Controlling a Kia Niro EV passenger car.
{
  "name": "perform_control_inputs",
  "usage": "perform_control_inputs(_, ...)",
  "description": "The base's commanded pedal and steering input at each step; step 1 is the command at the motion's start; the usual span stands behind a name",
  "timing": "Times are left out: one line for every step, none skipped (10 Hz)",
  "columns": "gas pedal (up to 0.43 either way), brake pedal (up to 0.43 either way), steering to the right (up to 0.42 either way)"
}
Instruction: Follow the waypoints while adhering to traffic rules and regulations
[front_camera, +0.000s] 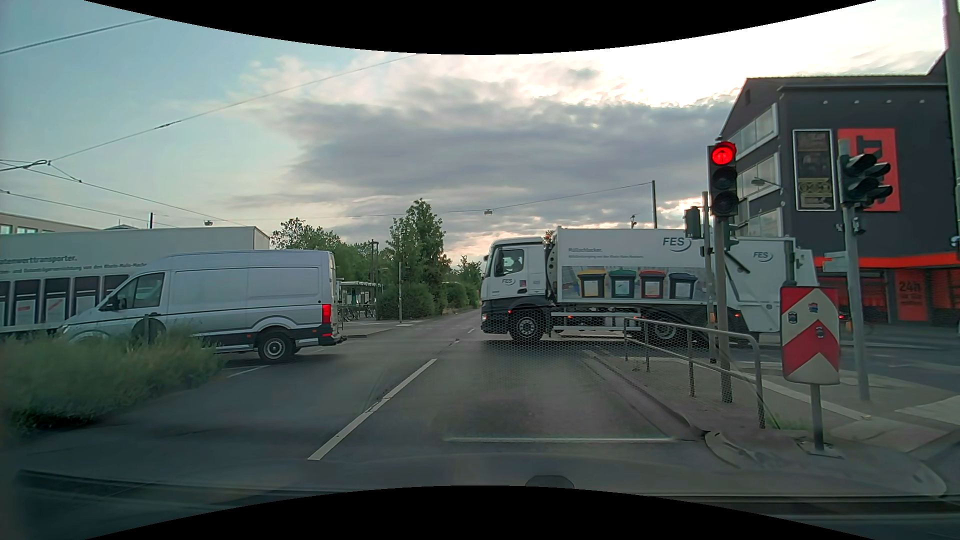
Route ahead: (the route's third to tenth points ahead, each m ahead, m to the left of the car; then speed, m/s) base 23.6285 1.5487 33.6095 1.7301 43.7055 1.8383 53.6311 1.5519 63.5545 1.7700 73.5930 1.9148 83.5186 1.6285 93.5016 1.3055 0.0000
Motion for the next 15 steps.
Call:
perform_control_inputs(0.0,0.262,-0.004)
perform_control_inputs(0.0,0.262,-0.004)
perform_control_inputs(0.0,0.268,-0.004)
perform_control_inputs(0.0,0.268,-0.004)
perform_control_inputs(0.0,0.268,-0.004)
perform_control_inputs(0.0,0.262,-0.004)
perform_control_inputs(0.0,0.262,-0.004)
perform_control_inputs(0.0,0.268,-0.004)
perform_control_inputs(0.0,0.262,-0.004)
perform_control_inputs(0.0,0.262,-0.004)
perform_control_inputs(0.0,0.268,-0.004)
perform_control_inputs(0.0,0.268,-0.004)
perform_control_inputs(0.0,0.262,-0.004)
perform_control_inputs(0.0,0.268,-0.004)
perform_control_inputs(0.0,0.268,-0.004)
